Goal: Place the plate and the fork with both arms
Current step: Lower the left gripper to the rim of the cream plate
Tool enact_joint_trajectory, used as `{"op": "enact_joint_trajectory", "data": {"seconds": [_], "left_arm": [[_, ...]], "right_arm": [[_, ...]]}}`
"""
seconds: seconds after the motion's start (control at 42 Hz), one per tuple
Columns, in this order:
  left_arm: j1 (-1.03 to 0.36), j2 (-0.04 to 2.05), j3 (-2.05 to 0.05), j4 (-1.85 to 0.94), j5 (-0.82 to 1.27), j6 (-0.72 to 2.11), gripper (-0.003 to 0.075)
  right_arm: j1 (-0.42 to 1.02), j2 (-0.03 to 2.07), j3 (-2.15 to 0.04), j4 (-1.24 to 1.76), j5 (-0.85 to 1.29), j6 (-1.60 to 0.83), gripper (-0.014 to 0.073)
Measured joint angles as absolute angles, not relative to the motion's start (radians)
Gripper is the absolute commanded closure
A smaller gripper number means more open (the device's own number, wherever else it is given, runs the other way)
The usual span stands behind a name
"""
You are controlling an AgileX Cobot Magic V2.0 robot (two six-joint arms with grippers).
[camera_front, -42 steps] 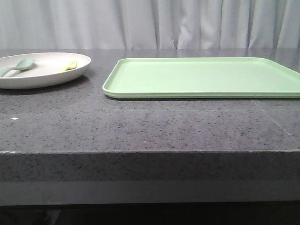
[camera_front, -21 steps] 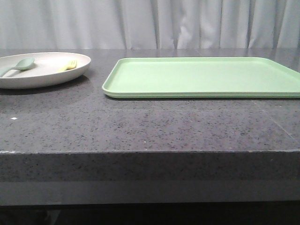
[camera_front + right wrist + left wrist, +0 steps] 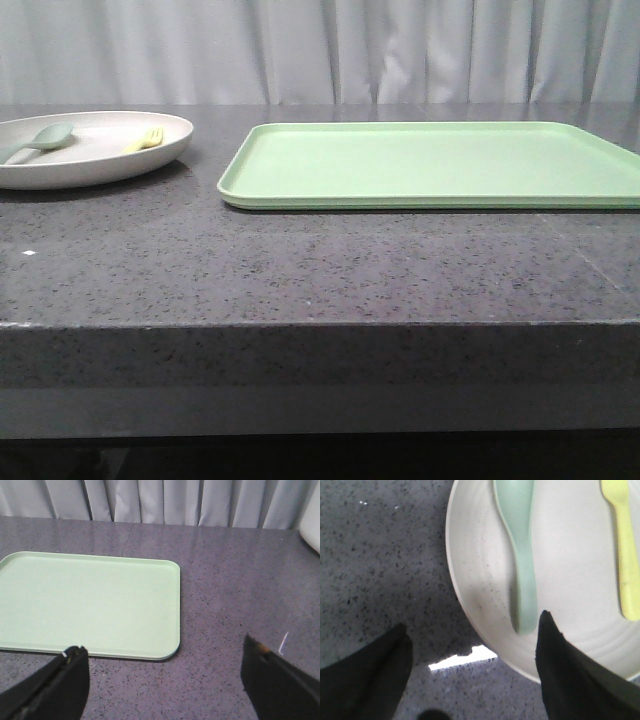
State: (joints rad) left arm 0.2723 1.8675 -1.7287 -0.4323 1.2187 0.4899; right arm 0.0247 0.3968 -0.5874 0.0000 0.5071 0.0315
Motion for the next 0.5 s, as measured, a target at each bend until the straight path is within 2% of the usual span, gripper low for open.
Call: {"op": "enact_joint_trajectory", "data": {"seconds": [0.19, 0.499], "left_arm": [[0.272, 1.998, -1.859, -0.452, 1.229, 0.492, 0.0220], [0.272, 2.087, -1.930, -0.475, 1.233, 0.493, 0.0326]], "right_arm": [[0.025, 0.397, -0.587, 0.000, 0.507, 0.031, -0.0042], [0.025, 0.397, -0.587, 0.000, 0.507, 0.031, -0.0042]]}}
